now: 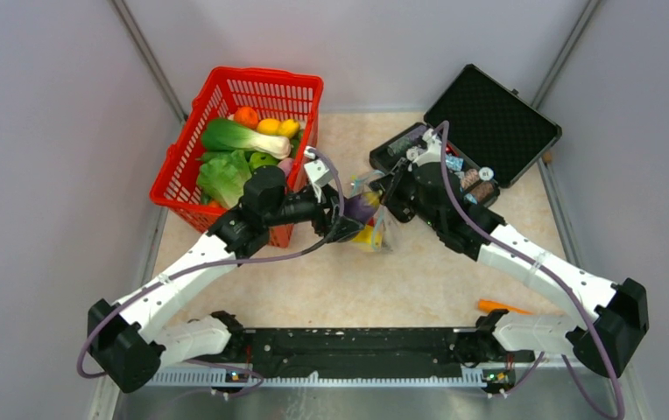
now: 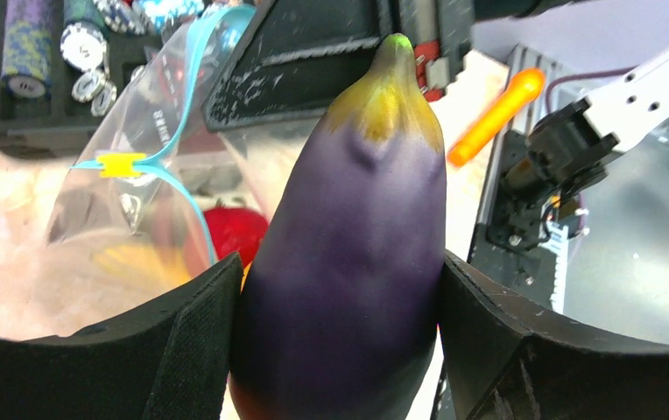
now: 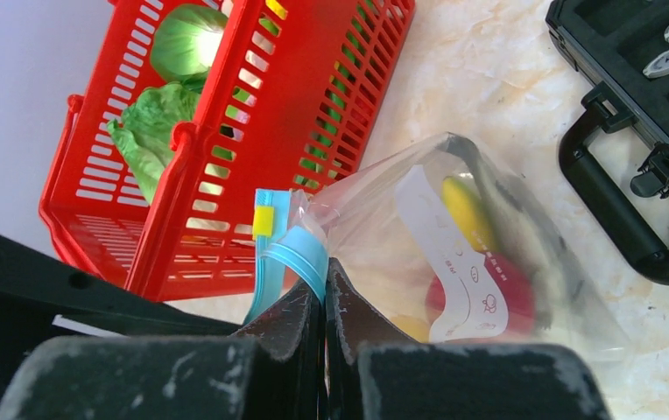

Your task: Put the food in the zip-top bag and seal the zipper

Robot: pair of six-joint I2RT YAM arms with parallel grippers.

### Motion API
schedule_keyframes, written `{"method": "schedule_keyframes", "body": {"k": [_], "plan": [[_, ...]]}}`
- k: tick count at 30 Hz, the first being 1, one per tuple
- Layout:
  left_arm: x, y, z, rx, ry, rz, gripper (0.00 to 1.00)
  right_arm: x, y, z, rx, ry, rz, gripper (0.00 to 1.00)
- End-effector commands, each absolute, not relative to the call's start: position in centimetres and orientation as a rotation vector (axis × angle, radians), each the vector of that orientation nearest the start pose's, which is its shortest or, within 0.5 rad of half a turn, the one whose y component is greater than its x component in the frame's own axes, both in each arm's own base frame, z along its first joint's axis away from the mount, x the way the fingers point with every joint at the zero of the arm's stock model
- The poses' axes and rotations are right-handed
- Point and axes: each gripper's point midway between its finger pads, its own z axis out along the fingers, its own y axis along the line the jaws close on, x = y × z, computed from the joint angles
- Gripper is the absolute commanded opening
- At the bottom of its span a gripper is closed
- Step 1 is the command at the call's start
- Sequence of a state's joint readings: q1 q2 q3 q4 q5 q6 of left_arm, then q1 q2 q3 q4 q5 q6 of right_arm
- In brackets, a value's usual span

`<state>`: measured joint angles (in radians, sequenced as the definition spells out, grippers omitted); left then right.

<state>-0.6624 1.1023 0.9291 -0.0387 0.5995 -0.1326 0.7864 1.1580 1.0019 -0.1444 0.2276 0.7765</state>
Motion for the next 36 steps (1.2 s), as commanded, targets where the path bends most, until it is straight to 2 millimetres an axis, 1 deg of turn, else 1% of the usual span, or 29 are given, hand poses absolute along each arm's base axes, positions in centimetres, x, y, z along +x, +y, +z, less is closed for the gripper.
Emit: {"method": "schedule_keyframes", "body": {"k": [1,3,4,6,7,8,9,10,11,13,14,15,17,19,21,22,23,24,26,28,29,30,32,36], "plan": [[22.0,-29.7,26.9,0.992,1.685,-1.007,0.25,29.0,26.9,31.9,0.201,1.808,0.942,0.00],[22.0,-30.4,27.0,0.974,1.646,-1.042,0.29,28.7,27.4,32.5,0.184,1.804,0.984,0.00],[22.0,-30.8,27.4,0.966,1.620,-1.066,0.30,28.5,27.6,32.9,0.173,1.798,1.005,0.00],[21.9,-31.5,29.0,0.942,1.560,-1.107,0.29,28.3,28.0,32.9,0.165,1.808,1.022,0.01],[22.1,-31.6,29.7,0.927,1.535,-1.104,0.29,28.3,28.0,32.8,0.166,1.815,1.022,0.01],[22.7,-31.6,30.1,0.908,1.536,-1.075,0.29,28.3,27.9,32.6,0.171,1.821,1.015,0.00],[23.5,-31.4,29.8,0.897,1.574,-1.026,0.28,28.3,27.8,32.5,0.179,1.823,1.012,0.00],[23.7,-30.9,28.4,0.922,1.657,-0.976,0.28,28.3,27.7,32.5,0.185,1.820,1.008,0.00],[24.0,-30.7,27.7,0.957,1.689,-0.939,0.28,28.3,27.5,32.5,0.192,1.816,1.003,0.00],[24.2,-30.1,25.8,1.024,1.782,-0.873,0.27,28.4,27.2,32.7,0.202,1.806,0.997,0.01],[24.7,-29.8,24.9,1.026,1.837,-0.830,0.26,28.4,27.1,32.8,0.202,1.803,0.997,0.01],[25.3,-29.4,24.4,1.011,1.888,-0.789,0.23,28.4,27.2,32.8,0.197,1.803,1.000,0.01],[25.8,-28.7,23.1,0.993,1.983,-0.722,0.21,28.4,27.5,32.6,0.192,1.809,1.005,0.00],[25.9,-28.2,22.8,0.970,2.022,-0.685,0.21,28.5,27.6,32.3,0.190,1.816,1.007,0.01],[25.9,-28.0,23.3,0.948,2.018,-0.680,0.21,28.5,27.7,32.1,0.192,1.819,1.007,0.01],[25.9,-28.0,23.7,0.934,2.003,-0.685,0.23,28.5,27.7,32.1,0.194,1.818,1.007,0.01],[25.9,-28.2,24.0,0.915,1.985,-0.698,0.32,28.5,27.7,32.1,0.193,1.817,1.009,0.01],[26.0,-28.4,24.4,0.907,1.955,-0.708,0.37,28.5,27.7,32.3,0.193,1.813,1.011,0.00],[25.9,-29.1,25.4,0.868,1.915,-0.769,0.42,28.5,27.8,32.3,0.188,1.814,1.016,0.01],[25.7,-29.6,26.0,0.868,1.898,-0.810,0.56,28.4,27.9,32.3,0.183,1.815,1.022,0.00],[25.5,-29.8,26.0,0.882,1.904,-0.816,0.59,28.4,27.8,32.2,0.185,1.817,1.017,0.01],[25.5,-29.7,26.1,0.894,1.914,-0.812,0.62,28.4,27.8,32.3,0.188,1.815,1.017,0.00],[25.5,-29.4,26.5,0.912,1.917,-0.782,0.72,28.5,27.6,32.2,0.195,1.817,1.006,0.00],[25.5,-28.3,27.3,0.937,1.891,-0.706,0.80,28.6,26.9,32.3,0.213,1.811,0.976,0.01]]}}
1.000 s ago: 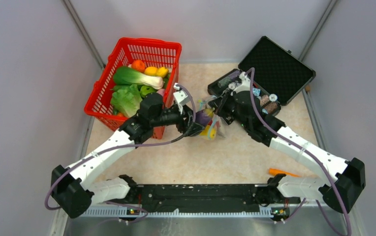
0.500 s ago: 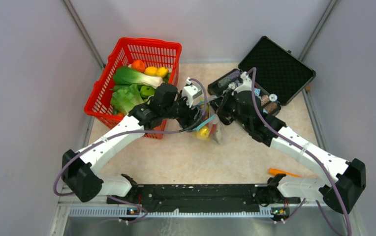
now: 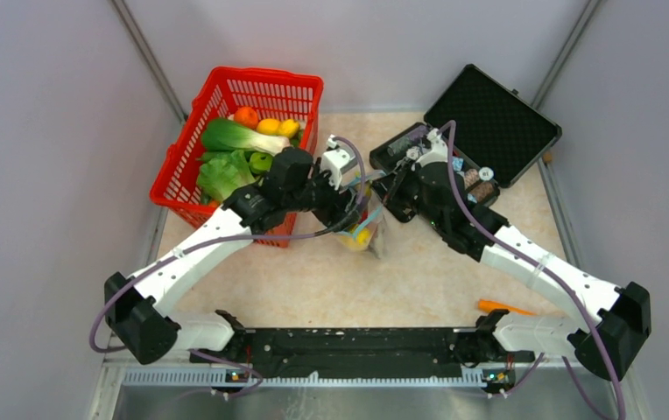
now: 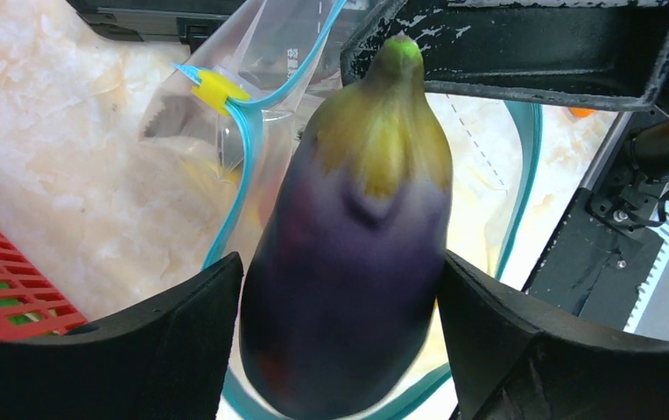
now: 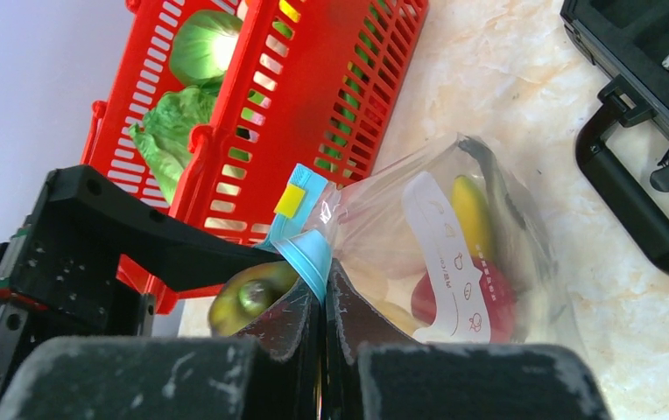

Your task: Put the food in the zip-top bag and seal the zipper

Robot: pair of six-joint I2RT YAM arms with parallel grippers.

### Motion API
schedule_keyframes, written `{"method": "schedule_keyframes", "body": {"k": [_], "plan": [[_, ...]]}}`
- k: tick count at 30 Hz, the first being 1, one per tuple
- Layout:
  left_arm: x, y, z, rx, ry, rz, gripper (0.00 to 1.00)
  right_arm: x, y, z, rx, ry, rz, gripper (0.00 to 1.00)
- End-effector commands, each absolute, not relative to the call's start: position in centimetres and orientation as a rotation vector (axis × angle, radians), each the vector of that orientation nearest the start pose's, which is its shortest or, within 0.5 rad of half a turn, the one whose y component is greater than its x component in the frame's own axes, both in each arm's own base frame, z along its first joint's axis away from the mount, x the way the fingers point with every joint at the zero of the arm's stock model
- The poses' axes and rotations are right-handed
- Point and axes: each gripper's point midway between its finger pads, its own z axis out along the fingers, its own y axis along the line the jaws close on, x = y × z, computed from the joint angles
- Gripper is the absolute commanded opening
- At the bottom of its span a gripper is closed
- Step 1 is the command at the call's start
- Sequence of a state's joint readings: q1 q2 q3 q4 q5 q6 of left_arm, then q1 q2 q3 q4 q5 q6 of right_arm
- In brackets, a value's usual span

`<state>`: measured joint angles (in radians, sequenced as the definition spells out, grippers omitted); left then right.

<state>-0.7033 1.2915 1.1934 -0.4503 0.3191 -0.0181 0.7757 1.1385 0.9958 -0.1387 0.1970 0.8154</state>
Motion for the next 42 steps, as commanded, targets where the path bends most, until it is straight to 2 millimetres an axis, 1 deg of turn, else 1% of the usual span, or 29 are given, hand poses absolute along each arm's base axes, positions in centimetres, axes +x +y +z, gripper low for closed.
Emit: {"method": "schedule_keyframes", "body": {"k": [1,2,5,6,9,12,15,17,21,22,25,29,31,32,35,37,38,42], "plan": [[25.5,-27.9,27.5,0.939,1.886,-0.690,0.84,28.6,26.7,32.4,0.218,1.808,0.967,0.01],[25.5,-27.7,27.6,0.938,1.880,-0.678,0.88,28.7,26.6,32.5,0.223,1.806,0.962,0.01],[25.3,-27.6,28.1,0.929,1.849,-0.684,0.94,28.7,26.5,32.7,0.221,1.799,0.962,0.01],[25.2,-27.6,28.3,0.925,1.845,-0.692,0.97,28.7,26.6,32.6,0.217,1.803,0.963,0.01],[25.2,-27.6,28.8,0.913,1.836,-0.693,0.99,28.6,26.6,32.6,0.215,1.807,0.962,0.01],[25.8,-26.5,29.6,0.857,1.819,-0.629,0.99,28.8,26.1,32.8,0.205,1.805,0.940,0.01],[26.4,-25.1,28.9,0.811,1.857,-0.546,0.99,29.2,25.2,33.2,0.214,1.802,0.901,0.01],[25.8,-25.2,27.6,0.842,1.910,-0.560,0.98,29.2,25.1,33.2,0.217,1.806,0.895,0.02],[22.9,-26.5,25.0,0.887,2.010,-0.742,0.94,29.4,25.1,32.7,0.221,1.815,0.891,0.02],[22.4,-26.6,24.5,0.883,2.028,-0.770,0.92,29.4,25.1,32.6,0.222,1.818,0.892,0.02],[21.8,-26.0,23.0,0.853,2.072,-0.771,0.88,29.5,25.0,32.6,0.224,1.817,0.894,0.02],[21.5,-25.5,21.5,0.833,2.119,-0.759,0.79,29.5,25.1,32.5,0.225,1.816,0.902,0.02],[21.6,-25.6,21.1,0.826,2.137,-0.759,0.68,29.5,25.3,32.5,0.218,1.815,0.915,0.02],[21.8,-25.7,21.2,0.817,2.133,-0.758,0.65,29.5,25.5,32.6,0.213,1.816,0.921,0.02],[22.7,-26.5,21.6,0.783,2.093,-0.776,0.61,29.4,25.6,32.5,0.208,1.821,0.926,0.02],[22.9,-27.2,21.8,0.767,2.097,-0.808,0.54,29.4,25.6,32.5,0.207,1.820,0.928,0.02],[22.9,-27.6,21.8,0.763,2.102,-0.833,0.53,29.4,25.6,32.6,0.207,1.818,0.929,0.02],[23.1,-28.4,20.7,0.723,2.148,-0.871,0.52,29.3,25.4,32.5,0.212,1.816,0.925,0.02]]}}
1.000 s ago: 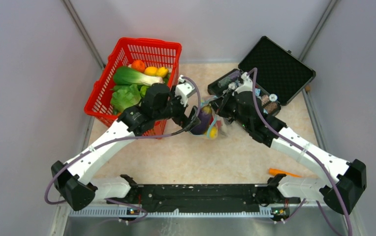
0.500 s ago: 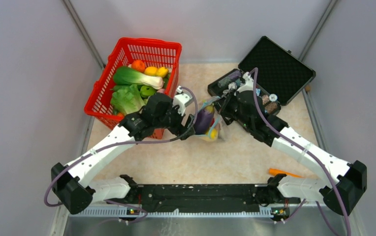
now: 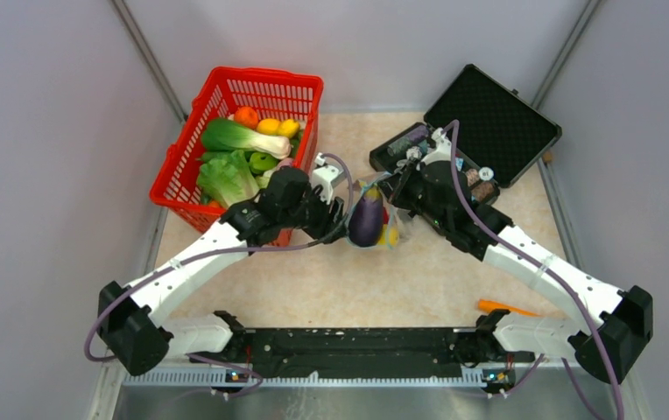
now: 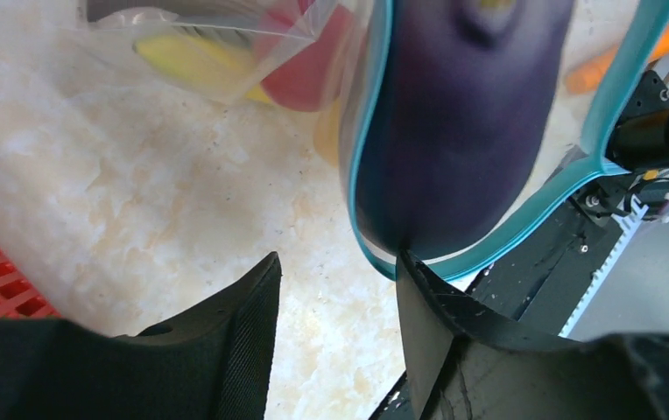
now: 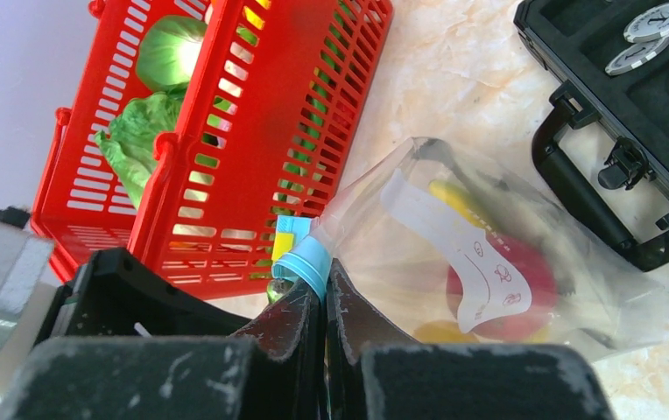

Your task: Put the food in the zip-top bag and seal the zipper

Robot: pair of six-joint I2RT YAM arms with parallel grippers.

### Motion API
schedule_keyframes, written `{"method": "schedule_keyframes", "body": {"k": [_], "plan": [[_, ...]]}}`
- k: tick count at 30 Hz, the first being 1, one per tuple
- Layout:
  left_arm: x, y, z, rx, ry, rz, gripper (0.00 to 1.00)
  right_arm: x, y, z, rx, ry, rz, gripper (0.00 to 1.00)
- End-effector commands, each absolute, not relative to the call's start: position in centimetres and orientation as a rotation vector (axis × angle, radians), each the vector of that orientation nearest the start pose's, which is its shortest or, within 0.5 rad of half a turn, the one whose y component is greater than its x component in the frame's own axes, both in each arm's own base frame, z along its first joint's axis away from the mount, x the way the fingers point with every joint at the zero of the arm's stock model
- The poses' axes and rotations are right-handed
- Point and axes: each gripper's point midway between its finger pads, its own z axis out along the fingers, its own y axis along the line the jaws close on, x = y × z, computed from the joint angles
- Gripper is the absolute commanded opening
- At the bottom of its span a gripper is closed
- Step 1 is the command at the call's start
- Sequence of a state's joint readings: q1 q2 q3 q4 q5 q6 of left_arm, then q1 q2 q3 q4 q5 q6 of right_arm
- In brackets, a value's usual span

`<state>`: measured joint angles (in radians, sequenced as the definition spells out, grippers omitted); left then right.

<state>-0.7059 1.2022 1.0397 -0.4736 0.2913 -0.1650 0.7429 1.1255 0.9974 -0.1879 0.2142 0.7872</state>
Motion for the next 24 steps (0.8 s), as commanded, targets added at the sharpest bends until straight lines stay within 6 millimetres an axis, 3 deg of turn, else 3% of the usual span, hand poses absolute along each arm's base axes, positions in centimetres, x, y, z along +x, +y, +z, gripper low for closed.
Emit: {"method": "schedule_keyframes", "body": {"k": [1,4,8,14,20,24], "plan": [[23.3,-28.5,20.5,0.719,2.155,-0.870,0.51,29.3,25.3,32.5,0.213,1.813,0.924,0.02],[23.6,-28.5,20.0,0.712,2.170,-0.852,0.42,29.2,25.4,32.3,0.210,1.816,0.927,0.02],[24.0,-28.5,19.8,0.702,2.173,-0.831,0.41,29.2,25.5,32.1,0.207,1.821,0.929,0.01],[25.5,-28.3,19.4,0.649,2.191,-0.733,0.29,29.5,25.4,31.5,0.209,1.831,0.906,0.01],[25.7,-29.0,19.0,0.613,2.202,-0.729,0.49,29.8,25.5,31.1,0.212,1.835,0.894,0.00],[25.5,-29.9,19.3,0.622,2.180,-0.788,0.45,29.9,25.5,31.1,0.217,1.834,0.891,0.00]]}}
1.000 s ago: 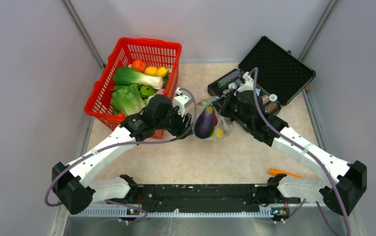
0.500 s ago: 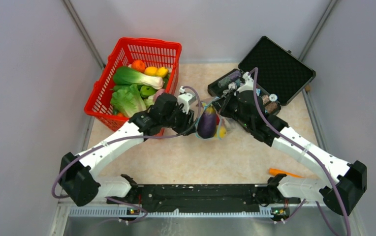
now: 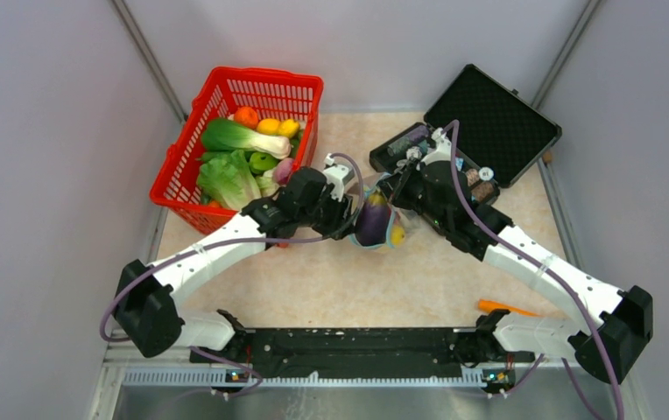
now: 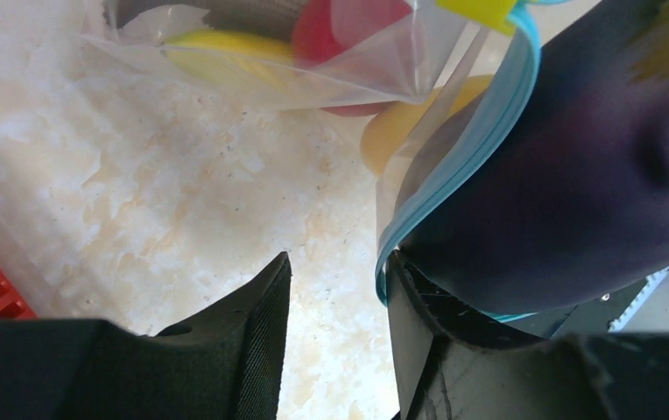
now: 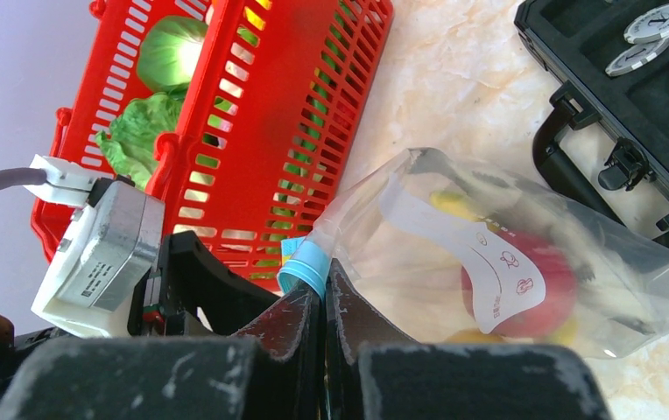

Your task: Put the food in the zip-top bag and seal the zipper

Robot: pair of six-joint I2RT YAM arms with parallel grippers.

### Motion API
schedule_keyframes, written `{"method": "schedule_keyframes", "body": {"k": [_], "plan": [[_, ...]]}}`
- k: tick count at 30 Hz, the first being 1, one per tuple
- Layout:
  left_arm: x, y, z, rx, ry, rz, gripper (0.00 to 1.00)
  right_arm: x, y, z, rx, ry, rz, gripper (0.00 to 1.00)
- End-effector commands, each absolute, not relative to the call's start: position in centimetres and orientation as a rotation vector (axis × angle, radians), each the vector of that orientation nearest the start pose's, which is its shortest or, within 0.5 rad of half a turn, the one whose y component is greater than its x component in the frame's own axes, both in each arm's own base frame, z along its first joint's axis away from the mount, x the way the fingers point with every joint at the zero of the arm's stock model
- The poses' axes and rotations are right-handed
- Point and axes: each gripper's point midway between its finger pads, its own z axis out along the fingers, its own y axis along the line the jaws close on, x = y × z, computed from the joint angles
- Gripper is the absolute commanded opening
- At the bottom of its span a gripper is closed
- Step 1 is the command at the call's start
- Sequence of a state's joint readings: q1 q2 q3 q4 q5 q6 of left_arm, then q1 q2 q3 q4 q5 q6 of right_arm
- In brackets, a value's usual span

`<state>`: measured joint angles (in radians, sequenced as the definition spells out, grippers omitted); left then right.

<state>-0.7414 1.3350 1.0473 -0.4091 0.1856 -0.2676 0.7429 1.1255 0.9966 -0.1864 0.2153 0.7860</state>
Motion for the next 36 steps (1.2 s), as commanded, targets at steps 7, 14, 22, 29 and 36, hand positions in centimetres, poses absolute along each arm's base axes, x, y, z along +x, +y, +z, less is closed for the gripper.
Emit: {"method": "schedule_keyframes", "body": {"k": [7,14,22,29,36], "plan": [[25.3,-30.5,19.9,0.640,2.172,-0.822,0.04,29.9,25.3,30.8,0.219,1.842,0.877,0.00],[25.8,-29.9,22.7,0.658,2.117,-0.778,0.00,30.3,24.4,29.7,0.185,1.881,0.761,0.00],[27.8,-27.0,28.9,0.625,1.994,-0.579,0.00,30.3,23.3,29.2,0.092,1.931,0.627,0.01],[29.0,-25.9,31.4,0.615,1.962,-0.478,0.00,30.1,21.2,31.0,0.098,1.920,0.527,0.01],[29.5,-25.9,32.0,0.629,1.948,-0.462,0.00,28.3,24.4,33.0,-0.044,1.866,0.760,0.01]]}}
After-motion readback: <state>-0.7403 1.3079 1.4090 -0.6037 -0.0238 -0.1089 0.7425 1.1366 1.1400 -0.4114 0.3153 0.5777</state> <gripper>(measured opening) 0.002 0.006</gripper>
